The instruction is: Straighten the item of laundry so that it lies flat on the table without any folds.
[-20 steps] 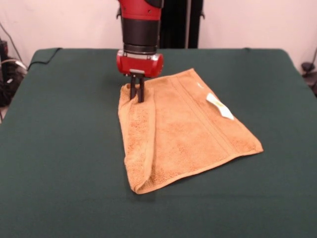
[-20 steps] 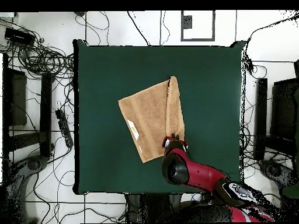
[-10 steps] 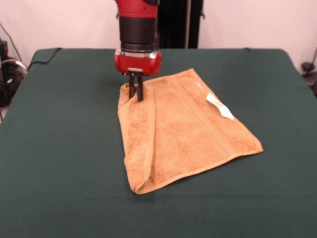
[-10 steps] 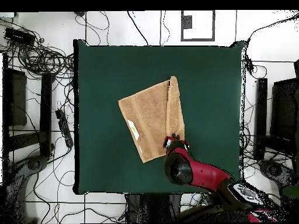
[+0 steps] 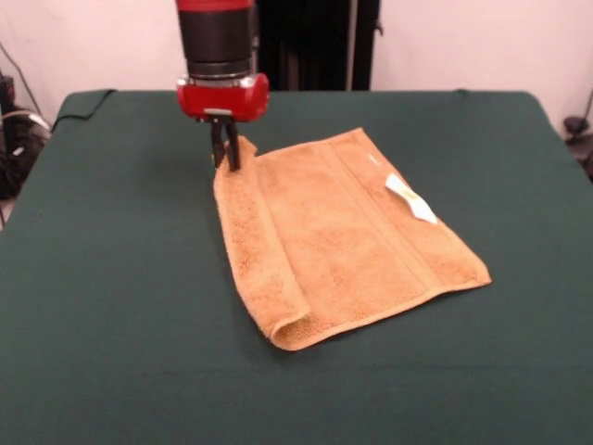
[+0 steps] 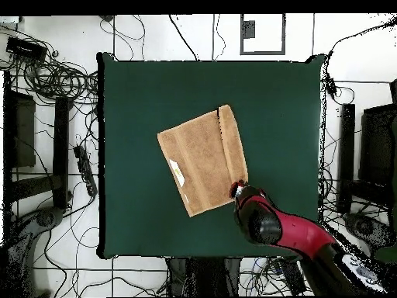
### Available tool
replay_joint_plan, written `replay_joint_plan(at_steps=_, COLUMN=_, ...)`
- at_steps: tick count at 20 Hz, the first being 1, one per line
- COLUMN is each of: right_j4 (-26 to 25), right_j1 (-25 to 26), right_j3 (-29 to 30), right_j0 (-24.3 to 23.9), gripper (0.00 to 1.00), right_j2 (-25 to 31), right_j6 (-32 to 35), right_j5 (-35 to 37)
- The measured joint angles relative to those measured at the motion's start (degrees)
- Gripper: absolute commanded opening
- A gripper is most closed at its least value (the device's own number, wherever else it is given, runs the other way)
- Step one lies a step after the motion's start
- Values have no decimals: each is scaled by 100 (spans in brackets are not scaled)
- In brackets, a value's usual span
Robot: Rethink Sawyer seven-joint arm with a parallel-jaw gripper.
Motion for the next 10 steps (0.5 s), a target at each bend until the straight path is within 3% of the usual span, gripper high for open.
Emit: replay_joint_plan(at_steps=10, right_j4=-523, right_j1=-229, right_j3=-56, right_j0=-633, gripper=0, right_j2=512, right_j6=0, right_j5=651)
